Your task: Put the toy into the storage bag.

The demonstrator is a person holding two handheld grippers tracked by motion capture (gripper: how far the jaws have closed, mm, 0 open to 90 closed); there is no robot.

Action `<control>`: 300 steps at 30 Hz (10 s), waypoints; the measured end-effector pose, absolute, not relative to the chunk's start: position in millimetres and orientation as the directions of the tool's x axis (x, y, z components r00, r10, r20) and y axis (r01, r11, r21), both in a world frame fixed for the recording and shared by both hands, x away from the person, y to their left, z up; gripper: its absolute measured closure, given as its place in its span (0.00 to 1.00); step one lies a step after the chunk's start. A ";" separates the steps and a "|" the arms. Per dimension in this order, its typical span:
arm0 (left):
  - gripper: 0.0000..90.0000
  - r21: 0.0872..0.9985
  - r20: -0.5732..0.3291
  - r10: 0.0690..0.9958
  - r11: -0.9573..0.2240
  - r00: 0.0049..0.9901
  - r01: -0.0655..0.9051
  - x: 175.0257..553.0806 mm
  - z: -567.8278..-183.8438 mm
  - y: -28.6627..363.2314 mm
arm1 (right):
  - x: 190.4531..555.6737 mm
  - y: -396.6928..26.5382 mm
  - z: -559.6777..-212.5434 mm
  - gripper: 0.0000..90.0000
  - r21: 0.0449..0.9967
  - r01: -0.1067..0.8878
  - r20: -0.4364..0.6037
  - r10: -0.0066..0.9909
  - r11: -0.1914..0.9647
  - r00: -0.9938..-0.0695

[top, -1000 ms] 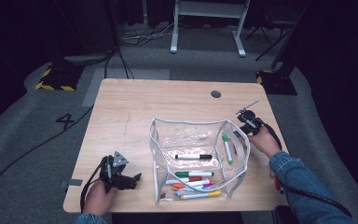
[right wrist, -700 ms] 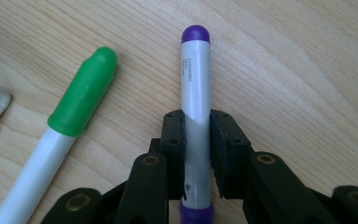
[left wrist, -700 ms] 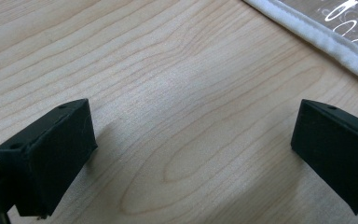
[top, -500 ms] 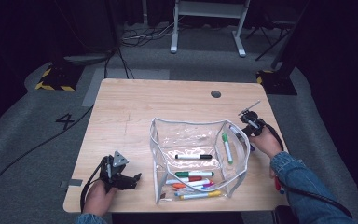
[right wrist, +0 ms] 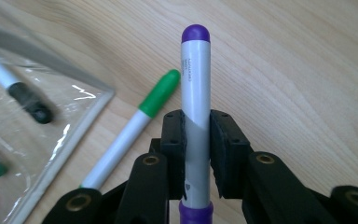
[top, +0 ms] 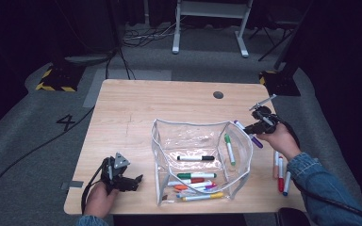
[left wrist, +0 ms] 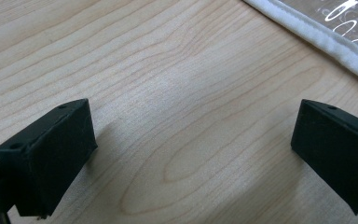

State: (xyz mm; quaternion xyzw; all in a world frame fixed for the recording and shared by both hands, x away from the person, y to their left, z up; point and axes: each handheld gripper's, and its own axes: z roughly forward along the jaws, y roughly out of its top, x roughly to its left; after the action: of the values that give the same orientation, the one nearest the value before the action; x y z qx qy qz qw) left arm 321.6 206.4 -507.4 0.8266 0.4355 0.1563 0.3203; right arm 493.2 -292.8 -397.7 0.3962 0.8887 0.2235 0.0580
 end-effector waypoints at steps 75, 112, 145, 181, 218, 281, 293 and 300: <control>0.00 0.666 -0.021 0.820 -0.415 0.572 0.620 321.6 -507.4 206.3 | 330.6 -93.5 -308.8 0.85 0.330 0.007 -0.034 0.019 0.944 -0.999; 0.00 0.665 -0.022 0.820 -0.415 0.572 0.620 321.6 -507.4 206.3 | 353.3 -107.7 -292.6 0.59 0.451 0.080 -0.037 0.109 0.889 -0.993; 0.00 0.666 -0.021 0.820 -0.415 0.572 0.620 321.6 -507.4 206.3 | 481.3 -260.4 -365.9 0.54 0.509 0.576 0.037 0.652 0.639 -0.757; 0.00 0.665 -0.021 0.820 -0.415 0.572 0.620 321.6 -507.4 206.3 | 480.9 -251.9 -443.8 0.86 0.355 0.630 0.032 0.665 0.691 -0.747; 0.00 0.661 -0.025 0.821 -0.415 0.571 0.625 321.6 -506.9 206.3 | 384.9 -224.5 -249.3 0.85 0.563 0.295 -0.099 0.417 0.772 -0.904; 0.00 0.661 -0.024 0.821 -0.415 0.571 0.625 321.6 -506.9 206.3 | 338.9 -62.6 -372.3 0.85 0.066 0.045 0.028 0.043 0.997 -0.999; 0.00 0.661 -0.025 0.821 -0.415 0.571 0.625 321.6 -506.9 206.3 | 345.1 -71.5 -345.3 0.57 0.240 0.076 0.004 0.078 0.968 -0.997; 0.00 0.661 -0.025 0.821 -0.415 0.571 0.625 321.6 -506.9 206.2 | 344.9 -109.6 -292.5 0.56 0.439 0.118 -0.045 0.152 0.891 -0.987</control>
State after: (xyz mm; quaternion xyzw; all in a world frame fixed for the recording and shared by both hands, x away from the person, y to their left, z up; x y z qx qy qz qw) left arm 321.6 206.2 -506.9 0.8269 0.4371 0.1535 0.3188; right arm 344.9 -109.6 -292.5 0.0695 0.9715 0.2232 0.0389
